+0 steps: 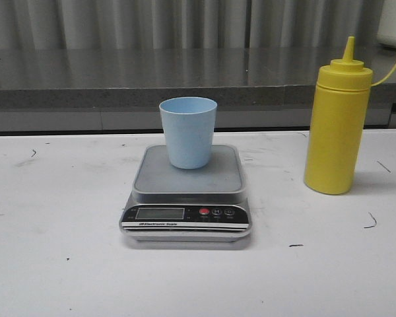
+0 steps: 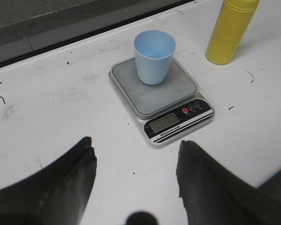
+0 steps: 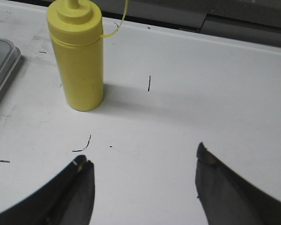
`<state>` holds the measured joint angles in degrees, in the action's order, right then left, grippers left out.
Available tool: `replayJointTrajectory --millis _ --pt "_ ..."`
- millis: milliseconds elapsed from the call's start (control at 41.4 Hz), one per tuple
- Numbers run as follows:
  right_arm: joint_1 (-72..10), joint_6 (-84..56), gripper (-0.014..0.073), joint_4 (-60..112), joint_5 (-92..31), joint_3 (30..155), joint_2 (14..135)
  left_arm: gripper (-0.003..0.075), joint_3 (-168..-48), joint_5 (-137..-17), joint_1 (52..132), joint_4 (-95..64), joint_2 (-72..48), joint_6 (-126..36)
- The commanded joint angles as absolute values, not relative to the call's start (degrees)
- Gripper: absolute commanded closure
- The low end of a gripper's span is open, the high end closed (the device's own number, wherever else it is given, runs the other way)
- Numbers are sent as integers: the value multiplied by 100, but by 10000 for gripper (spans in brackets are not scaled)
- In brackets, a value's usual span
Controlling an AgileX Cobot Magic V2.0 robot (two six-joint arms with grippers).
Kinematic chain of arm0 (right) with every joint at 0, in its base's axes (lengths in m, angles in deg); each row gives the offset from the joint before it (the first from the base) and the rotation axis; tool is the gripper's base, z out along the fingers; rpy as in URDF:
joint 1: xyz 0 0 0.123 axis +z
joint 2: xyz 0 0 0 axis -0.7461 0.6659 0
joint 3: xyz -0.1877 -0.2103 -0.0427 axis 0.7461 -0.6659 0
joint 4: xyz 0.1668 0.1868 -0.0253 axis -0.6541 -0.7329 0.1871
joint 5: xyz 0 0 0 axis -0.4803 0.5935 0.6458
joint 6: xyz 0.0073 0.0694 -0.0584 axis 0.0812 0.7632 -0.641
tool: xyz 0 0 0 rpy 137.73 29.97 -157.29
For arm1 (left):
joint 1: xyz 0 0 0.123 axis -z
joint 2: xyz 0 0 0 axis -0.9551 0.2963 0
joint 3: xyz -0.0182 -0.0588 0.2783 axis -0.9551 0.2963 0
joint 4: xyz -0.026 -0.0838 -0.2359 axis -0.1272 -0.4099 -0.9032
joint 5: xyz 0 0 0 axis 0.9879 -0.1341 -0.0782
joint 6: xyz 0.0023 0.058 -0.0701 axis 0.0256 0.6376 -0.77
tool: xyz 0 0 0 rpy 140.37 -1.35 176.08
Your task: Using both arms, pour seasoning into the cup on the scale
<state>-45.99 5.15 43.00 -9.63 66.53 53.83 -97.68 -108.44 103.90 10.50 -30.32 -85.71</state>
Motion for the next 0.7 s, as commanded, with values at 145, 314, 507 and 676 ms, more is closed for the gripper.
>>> replayJointTrajectory --millis 145,314,507,676 --pt "-4623 471 104 4365 -1608 6842 5420 334 -9915 -10422 10421 1017 -3021 -8561" --pt "-4624 471 36 4289 -1950 6842 5420 334 -9915 -10422 10421 1017 -3021 -8561" --pt "-4560 471 -71 3881 -2170 6842 5886 334 -9915 -10422 10421 1017 -3021 -8561" --pt "-4139 471 -71 3544 -2495 6821 6563 334 -9915 -10422 10421 1017 -3021 -8561"
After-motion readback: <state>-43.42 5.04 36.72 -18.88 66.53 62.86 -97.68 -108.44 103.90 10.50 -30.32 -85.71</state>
